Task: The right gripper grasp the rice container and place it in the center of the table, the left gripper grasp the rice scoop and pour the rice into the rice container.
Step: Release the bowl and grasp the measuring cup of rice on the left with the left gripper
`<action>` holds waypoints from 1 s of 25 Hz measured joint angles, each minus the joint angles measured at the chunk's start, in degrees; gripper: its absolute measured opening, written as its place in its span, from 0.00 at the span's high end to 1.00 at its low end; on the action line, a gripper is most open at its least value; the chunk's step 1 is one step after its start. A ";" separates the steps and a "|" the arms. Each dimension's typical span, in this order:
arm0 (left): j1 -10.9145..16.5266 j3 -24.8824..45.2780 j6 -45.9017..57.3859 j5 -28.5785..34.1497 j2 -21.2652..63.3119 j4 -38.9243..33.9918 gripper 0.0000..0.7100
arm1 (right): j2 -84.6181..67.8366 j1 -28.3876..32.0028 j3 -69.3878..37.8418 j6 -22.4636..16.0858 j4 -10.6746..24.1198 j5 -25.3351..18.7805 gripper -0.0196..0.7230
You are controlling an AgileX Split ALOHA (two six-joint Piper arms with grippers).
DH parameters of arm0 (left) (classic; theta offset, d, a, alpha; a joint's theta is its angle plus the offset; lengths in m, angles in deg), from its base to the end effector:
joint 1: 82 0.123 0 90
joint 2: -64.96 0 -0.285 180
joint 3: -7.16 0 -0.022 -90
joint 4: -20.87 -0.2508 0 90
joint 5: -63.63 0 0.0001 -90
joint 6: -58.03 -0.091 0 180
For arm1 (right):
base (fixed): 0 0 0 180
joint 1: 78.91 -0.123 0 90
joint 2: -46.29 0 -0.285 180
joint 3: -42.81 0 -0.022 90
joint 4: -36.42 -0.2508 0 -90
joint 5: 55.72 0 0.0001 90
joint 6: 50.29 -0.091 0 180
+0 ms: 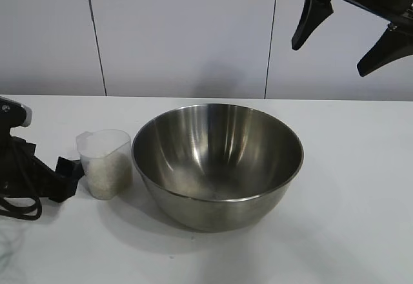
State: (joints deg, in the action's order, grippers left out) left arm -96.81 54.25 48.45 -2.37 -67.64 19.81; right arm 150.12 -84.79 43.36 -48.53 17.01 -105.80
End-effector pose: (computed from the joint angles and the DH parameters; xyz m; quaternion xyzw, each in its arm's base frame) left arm 0.2892 -0.0781 0.0455 0.1844 0.8166 -0.0300 0.5461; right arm 0.3546 0.0599 0.2860 0.0114 0.9621 0.1588 0.2215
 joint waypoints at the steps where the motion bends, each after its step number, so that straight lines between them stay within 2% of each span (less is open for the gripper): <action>1: 0.00 -0.47 0.04 0.00 0.00 0.00 0.08 | 0.00 0.00 0.00 0.00 0.00 0.00 0.04; 8: 0.00 -1.95 0.21 0.00 -0.07 -1.26 0.08 | 0.00 0.00 0.00 0.00 0.00 0.05 0.04; 15: 0.06 -1.95 1.05 0.00 -0.07 -6.28 0.08 | 0.00 0.00 0.00 0.00 0.00 0.11 0.04; 25: 0.06 -1.95 1.19 0.00 -0.07 -5.86 0.08 | 0.00 0.00 0.00 0.00 -0.05 0.11 0.04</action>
State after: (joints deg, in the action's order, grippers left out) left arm -96.75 52.30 49.65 -2.37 -67.70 13.94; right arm 150.12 -84.79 43.36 -48.53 16.96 -105.69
